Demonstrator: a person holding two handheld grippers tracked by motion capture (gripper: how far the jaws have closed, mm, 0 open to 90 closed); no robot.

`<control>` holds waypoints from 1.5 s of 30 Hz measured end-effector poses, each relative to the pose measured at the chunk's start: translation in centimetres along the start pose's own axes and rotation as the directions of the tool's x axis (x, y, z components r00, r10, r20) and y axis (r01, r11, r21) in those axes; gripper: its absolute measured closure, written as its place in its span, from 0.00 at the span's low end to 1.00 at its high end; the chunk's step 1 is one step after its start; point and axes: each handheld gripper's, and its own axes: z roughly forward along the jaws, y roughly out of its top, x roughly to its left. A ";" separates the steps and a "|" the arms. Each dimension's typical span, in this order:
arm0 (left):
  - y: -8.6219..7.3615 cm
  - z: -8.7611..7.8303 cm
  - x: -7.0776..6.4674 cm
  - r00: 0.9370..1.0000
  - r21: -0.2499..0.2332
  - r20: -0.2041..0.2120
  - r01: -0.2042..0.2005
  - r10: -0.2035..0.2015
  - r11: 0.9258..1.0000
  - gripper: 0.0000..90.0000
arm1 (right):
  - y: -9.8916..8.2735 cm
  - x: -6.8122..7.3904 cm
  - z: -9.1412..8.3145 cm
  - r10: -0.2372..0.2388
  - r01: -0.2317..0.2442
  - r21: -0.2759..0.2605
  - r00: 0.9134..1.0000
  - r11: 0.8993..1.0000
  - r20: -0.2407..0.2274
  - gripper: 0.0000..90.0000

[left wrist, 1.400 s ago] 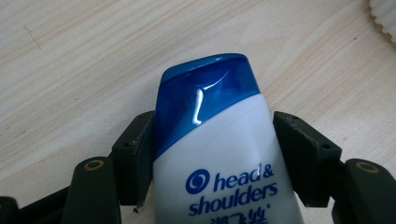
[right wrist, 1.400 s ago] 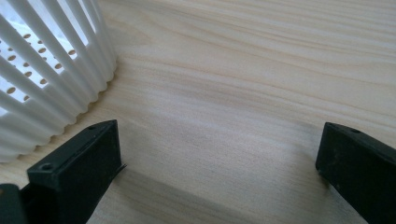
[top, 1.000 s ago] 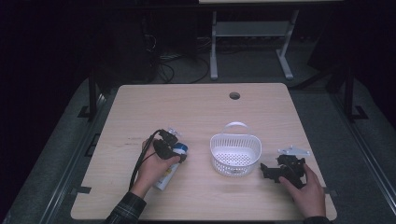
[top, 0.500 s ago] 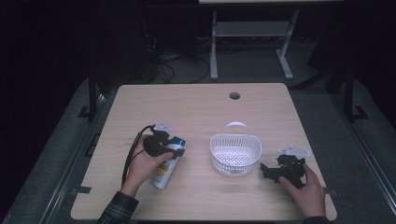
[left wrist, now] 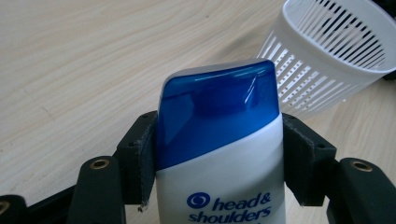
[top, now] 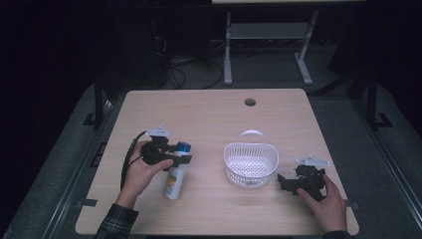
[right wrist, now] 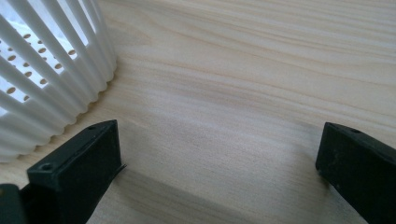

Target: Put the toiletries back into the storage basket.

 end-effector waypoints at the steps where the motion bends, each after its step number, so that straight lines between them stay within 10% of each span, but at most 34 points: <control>1: 0.1 -0.2 0.0 1.000 -0.007 0.004 -0.007 0.007 1.000 0.40 | 0.0 0.0 0.0 0.000 0.000 0.000 1.000 1.000 0.000 0.00; 45: 4.1 -4.1 -2.3 0.985 -0.201 0.080 -0.134 0.152 0.970 0.41 | 0.0 0.0 0.0 -0.001 0.001 -0.002 1.000 1.000 0.000 0.00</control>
